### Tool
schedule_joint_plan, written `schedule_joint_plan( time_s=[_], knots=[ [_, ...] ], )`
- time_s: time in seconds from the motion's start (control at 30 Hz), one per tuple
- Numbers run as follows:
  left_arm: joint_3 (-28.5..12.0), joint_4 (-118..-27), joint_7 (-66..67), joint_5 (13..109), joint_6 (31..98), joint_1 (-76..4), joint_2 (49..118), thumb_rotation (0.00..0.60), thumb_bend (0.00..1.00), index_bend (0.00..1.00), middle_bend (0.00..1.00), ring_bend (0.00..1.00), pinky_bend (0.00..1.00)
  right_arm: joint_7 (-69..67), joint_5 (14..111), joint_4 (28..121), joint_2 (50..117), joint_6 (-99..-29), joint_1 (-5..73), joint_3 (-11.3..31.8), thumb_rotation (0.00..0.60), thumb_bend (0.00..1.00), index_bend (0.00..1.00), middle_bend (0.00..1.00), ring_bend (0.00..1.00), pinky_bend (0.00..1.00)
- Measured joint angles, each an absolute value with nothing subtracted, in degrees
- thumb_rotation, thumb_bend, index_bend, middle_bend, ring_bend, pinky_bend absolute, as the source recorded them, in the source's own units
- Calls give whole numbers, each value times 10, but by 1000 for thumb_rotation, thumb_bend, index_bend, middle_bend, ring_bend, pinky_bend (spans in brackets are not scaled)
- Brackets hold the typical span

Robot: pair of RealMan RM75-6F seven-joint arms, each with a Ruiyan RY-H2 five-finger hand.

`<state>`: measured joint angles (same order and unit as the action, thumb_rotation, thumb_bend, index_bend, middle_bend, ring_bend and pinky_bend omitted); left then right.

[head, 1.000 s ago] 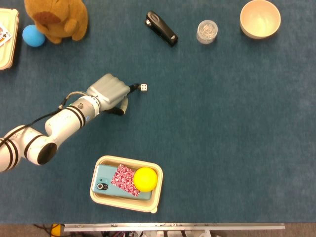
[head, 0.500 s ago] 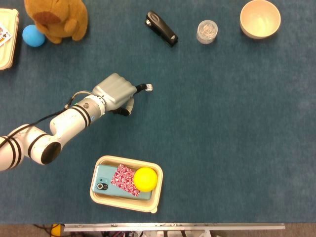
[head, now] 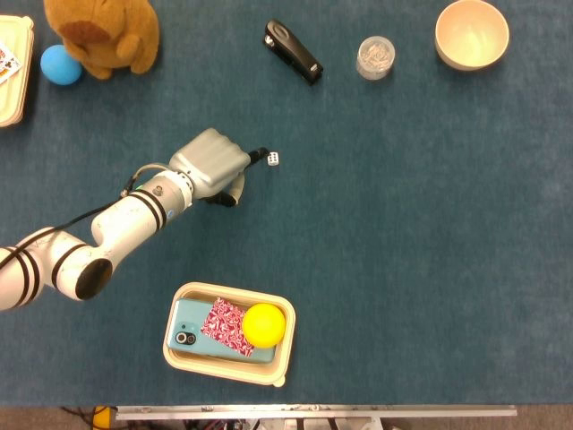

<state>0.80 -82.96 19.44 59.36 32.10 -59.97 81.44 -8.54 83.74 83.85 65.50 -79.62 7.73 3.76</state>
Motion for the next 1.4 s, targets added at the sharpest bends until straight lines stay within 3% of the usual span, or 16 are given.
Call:
schedule_joint_plan(
  time_s=[0.13, 1.4],
  knots=[
    [3, -821, 195, 588, 339, -597, 823, 275, 770, 91, 1000, 1000, 1000, -86, 838, 839, 654, -798, 75, 37, 600, 284, 216, 240, 180, 335],
    [13, -769, 192, 562, 313, -612, 870, 275, 770, 125, 1000, 1000, 1000, -96, 828, 825, 655, -788, 70, 39, 600, 284, 216, 239, 180, 335]
  ],
)
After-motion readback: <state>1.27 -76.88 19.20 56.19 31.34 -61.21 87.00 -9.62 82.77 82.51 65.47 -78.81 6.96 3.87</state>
